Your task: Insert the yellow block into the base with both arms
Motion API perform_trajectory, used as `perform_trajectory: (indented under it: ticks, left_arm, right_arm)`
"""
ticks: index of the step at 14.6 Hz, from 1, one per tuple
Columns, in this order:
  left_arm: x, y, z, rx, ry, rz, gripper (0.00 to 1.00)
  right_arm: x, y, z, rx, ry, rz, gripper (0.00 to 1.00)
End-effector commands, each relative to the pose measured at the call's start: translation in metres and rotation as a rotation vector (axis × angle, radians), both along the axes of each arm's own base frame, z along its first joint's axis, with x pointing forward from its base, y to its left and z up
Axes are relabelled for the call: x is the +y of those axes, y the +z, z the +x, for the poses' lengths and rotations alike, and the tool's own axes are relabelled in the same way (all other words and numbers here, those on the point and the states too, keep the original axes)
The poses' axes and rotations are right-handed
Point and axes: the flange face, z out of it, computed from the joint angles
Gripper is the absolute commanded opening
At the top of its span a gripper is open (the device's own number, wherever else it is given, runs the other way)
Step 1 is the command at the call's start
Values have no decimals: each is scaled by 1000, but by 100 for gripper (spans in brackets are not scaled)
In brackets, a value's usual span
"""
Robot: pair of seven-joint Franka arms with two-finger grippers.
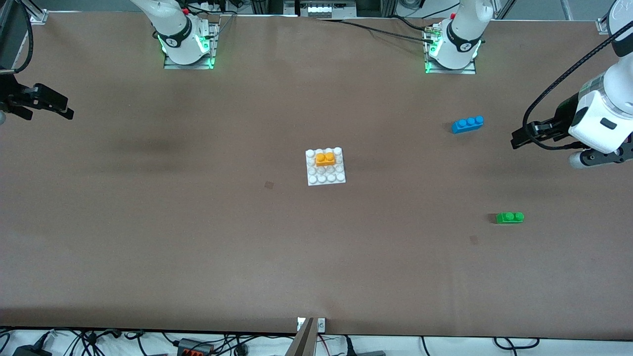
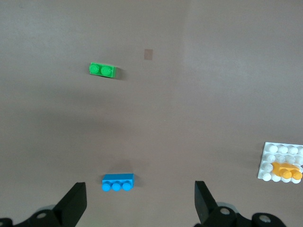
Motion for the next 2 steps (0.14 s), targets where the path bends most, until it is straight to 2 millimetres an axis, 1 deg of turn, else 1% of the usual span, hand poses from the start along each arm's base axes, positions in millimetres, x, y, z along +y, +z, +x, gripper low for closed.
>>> perform_trajectory:
  ticks: [1, 2]
  left_arm:
    - [0, 6, 1, 2, 11, -12, 100]
    - [0, 7, 0, 0, 9, -13, 100]
  right_arm:
    - [4, 6, -6, -14, -8, -10, 100]
    - [4, 6, -6, -14, -8, -10, 100]
